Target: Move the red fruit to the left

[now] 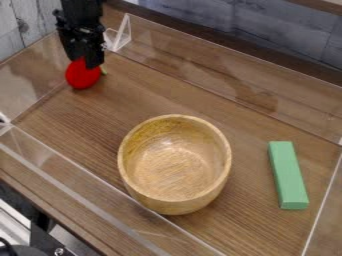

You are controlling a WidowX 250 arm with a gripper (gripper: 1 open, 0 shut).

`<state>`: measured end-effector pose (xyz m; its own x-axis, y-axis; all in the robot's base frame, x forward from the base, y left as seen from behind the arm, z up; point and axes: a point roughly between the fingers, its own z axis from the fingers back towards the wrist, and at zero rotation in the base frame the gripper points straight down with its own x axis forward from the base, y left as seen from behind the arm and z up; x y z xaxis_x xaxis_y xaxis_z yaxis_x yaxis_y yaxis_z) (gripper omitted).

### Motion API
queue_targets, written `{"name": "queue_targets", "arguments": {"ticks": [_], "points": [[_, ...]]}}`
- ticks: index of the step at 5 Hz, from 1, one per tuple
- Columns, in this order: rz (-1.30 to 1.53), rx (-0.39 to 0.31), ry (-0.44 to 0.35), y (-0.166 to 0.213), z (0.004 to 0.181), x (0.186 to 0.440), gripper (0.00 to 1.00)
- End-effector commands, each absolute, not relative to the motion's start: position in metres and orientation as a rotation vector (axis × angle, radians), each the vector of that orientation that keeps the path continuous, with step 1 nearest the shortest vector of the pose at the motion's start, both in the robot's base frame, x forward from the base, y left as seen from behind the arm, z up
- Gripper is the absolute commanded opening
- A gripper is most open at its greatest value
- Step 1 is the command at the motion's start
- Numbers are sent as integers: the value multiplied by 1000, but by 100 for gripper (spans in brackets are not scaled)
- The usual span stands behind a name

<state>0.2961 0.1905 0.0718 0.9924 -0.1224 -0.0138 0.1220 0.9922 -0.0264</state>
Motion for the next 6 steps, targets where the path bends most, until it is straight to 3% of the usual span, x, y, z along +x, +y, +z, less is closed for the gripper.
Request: {"name": "queue_targets", "arguments": {"ticks": [1, 2, 3, 6], "points": [[-185, 9, -41, 204, 95, 303, 0], [-181, 0, -35, 203, 96, 307, 100], [-177, -8, -29, 203, 97, 311, 100], [-106, -13, -83, 177, 148, 328, 100]]}}
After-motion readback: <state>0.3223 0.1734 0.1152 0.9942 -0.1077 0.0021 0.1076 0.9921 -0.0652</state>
